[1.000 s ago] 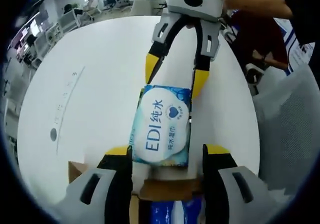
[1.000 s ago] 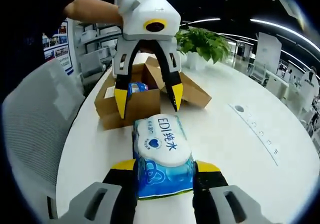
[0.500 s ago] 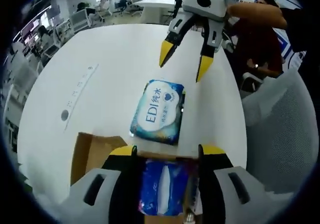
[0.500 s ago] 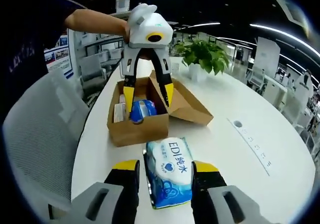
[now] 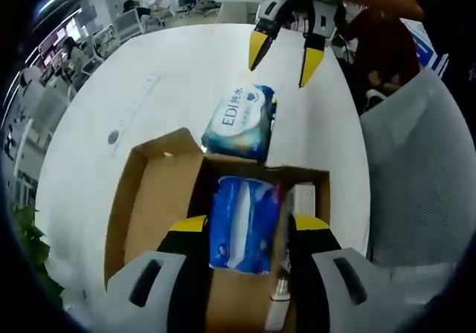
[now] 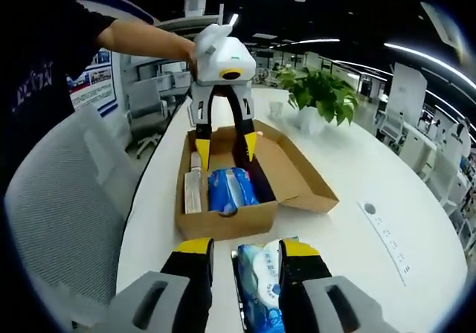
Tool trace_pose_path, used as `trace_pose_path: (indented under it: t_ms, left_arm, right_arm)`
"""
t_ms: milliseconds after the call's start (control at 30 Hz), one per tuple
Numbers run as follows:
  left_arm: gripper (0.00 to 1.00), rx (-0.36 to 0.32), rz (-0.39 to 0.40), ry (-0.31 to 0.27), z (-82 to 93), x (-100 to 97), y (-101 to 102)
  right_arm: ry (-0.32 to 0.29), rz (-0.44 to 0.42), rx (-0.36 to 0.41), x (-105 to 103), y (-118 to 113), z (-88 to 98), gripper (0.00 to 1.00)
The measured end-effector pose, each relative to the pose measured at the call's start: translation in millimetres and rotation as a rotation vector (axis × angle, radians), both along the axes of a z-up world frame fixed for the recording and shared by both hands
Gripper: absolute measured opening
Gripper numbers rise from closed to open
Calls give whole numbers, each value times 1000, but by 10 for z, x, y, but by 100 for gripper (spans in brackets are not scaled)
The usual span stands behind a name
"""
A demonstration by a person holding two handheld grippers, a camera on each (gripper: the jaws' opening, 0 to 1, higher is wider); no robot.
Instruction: Operate the shoe box by opening the lid, removing the specified soft item, and placing it in the target area until the item is outside and the box remains undamaged.
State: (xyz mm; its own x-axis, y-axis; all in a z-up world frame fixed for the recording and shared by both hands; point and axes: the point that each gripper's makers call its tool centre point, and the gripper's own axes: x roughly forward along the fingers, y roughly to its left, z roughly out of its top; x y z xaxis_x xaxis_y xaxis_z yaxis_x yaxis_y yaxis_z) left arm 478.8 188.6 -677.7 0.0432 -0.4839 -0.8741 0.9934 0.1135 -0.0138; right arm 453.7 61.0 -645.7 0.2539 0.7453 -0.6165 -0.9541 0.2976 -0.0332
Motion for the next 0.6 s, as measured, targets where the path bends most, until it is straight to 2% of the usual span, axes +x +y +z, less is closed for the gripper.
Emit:
trace_pose_path:
  t_ms: [200, 433, 600]
  left_arm:
    - [40, 16, 18, -15, -88, -40, 235]
    - [40, 14, 42, -39, -144, -32, 369]
    - [34, 8, 69, -76, -183, 7, 422]
  right_arm:
    - [-3, 37, -9, -35, 252, -20, 30]
    - [-21, 69, -33, -15, 502, -71, 29]
    - [-48, 70, -65, 50, 657, -129, 26]
